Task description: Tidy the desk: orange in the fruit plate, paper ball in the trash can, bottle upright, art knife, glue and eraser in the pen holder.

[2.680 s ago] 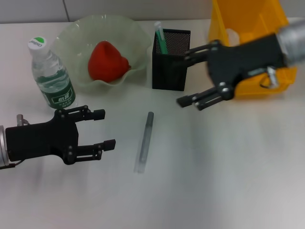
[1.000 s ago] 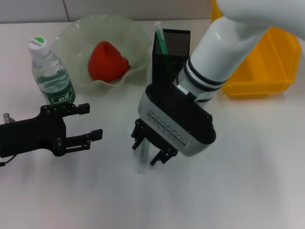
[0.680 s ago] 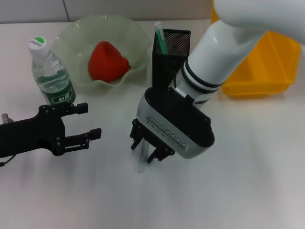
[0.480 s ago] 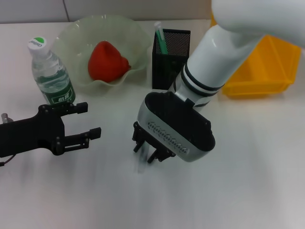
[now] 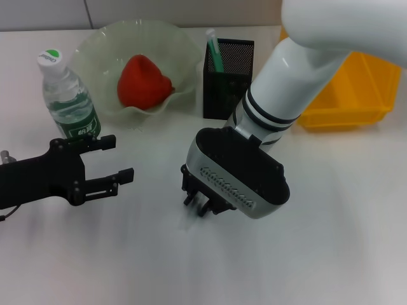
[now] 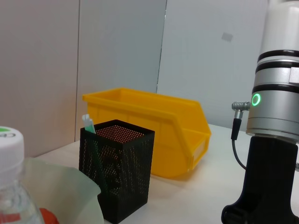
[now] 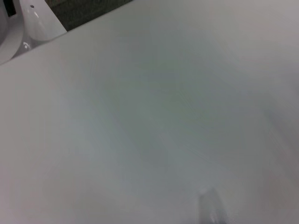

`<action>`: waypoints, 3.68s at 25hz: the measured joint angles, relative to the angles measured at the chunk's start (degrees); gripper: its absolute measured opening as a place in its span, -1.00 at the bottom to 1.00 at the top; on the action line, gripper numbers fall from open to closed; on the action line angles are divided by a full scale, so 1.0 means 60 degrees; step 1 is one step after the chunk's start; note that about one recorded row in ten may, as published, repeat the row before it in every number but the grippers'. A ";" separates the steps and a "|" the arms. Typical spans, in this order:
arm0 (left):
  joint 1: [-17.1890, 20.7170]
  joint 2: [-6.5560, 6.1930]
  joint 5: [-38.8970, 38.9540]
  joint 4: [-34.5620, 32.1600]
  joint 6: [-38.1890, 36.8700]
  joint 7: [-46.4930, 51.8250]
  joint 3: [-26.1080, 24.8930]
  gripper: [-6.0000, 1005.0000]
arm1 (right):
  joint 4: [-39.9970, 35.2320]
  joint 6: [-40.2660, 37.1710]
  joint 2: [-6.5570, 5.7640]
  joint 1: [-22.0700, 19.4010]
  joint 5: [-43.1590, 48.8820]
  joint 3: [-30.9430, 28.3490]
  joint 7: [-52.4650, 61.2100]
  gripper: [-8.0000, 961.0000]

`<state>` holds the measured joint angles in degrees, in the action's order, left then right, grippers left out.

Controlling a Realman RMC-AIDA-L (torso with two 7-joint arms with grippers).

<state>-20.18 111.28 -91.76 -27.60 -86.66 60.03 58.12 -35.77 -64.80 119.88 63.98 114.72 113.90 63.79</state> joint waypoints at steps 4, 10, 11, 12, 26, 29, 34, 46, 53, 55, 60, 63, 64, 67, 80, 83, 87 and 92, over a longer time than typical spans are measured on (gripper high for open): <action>-0.0001 -0.0003 -0.0013 -0.0024 -0.0036 0.0000 -0.0137 0.54 | 0.0000 -0.0004 -0.0001 0.0000 0.0041 0.0001 -0.0012 -0.46; 0.0002 0.0004 -0.0050 -0.0054 -0.0068 0.0000 -0.0223 0.54 | -0.0092 -0.0120 0.0000 0.0000 0.0059 -0.0050 0.0000 -0.70; 0.0006 -0.0004 -0.0053 -0.0057 -0.0072 0.0002 -0.0224 0.54 | -0.0139 -0.0226 -0.0007 0.0000 0.0062 -0.0103 0.0057 -0.70; 0.0008 -0.0008 -0.0054 -0.0057 -0.0072 0.0004 -0.0224 0.54 | -0.0139 -0.0226 -0.0007 0.0000 0.0062 -0.0103 0.0057 -0.70; 0.0096 -0.0008 -0.0059 0.0000 -0.0021 0.0012 -0.0214 0.54 | -0.2123 -0.2702 -0.0090 -0.1596 0.1577 -0.3837 0.0471 -0.70; 0.0113 0.0038 -0.0058 0.0000 -0.0048 -0.0090 -0.0172 0.54 | -0.2456 -0.3554 -0.0120 -0.2086 0.1579 -0.5293 0.0542 -0.70; 0.0214 0.0166 -0.0073 0.0001 -0.0254 -0.0478 -0.0112 0.54 | -0.2615 -0.3825 -0.0115 -0.2824 0.1371 -0.6694 0.0501 -0.70; 0.0267 0.0735 -0.0043 0.0048 -0.0379 -0.0964 -0.0019 0.54 | -0.2159 -0.3791 -0.0117 -0.4478 -0.1596 -0.8271 0.0420 -0.70; 0.0201 0.1193 0.0029 0.0376 -0.0380 -0.1097 -0.0512 0.54 | -0.0453 -0.3987 -0.0131 -0.4899 -0.2845 -0.9569 -0.1364 -0.71; 0.0064 0.1204 0.0047 0.0813 -0.0404 -0.1230 -0.0724 0.54 | -0.0275 -0.4021 -0.0123 -0.5050 -0.2952 -0.9682 -0.2080 -0.71; -0.0116 0.1190 0.0120 0.1267 -0.0467 -0.1124 -0.0882 0.54 | -0.0070 -0.4423 -0.0159 -0.5248 -0.3276 -0.9910 -0.3293 -0.71; -0.0113 0.1179 0.0138 0.1336 -0.0467 -0.1110 -0.0941 0.54 | -0.0193 -0.4591 -0.0183 -0.5464 -0.3283 -1.0049 -0.4039 -0.71; -0.0092 0.1176 0.0144 0.1355 -0.0468 -0.1110 -0.1009 0.54 | -0.0368 -0.4631 -0.0179 -0.5604 -0.3283 -1.0057 -0.4432 -0.71; -0.0092 0.1176 0.0144 0.1355 -0.0468 -0.1110 -0.1009 0.54 | -0.0443 -0.4671 -0.0162 -0.5709 -0.3283 -1.0053 -0.5004 -0.71; -0.0217 0.1195 0.0082 0.1834 -0.0548 -0.1034 -0.1130 0.53 | -0.0171 -0.4173 -0.0090 -0.5868 -0.3872 -1.0073 -0.8574 -0.71; -0.0226 0.1192 0.0072 0.1854 -0.0550 -0.0990 -0.1120 0.53 | -0.0007 -0.4051 -0.0087 -0.5870 -0.4214 -1.0005 -0.9186 -0.71; -0.0228 0.1167 -0.0015 0.1827 -0.0564 -0.0608 -0.0969 0.53 | 0.0202 -0.3983 -0.0066 -0.5821 -0.4410 -1.0013 -0.9997 -0.71; -0.0219 0.1168 -0.0062 0.1835 -0.0629 -0.0573 -0.0964 0.53 | 0.0781 -0.3919 -0.0064 -0.5570 -0.4821 -1.0012 -1.0593 -0.71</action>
<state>-21.50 118.29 -92.13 -16.59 -90.43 56.59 52.34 -31.08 -88.31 119.50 30.56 85.79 53.83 0.24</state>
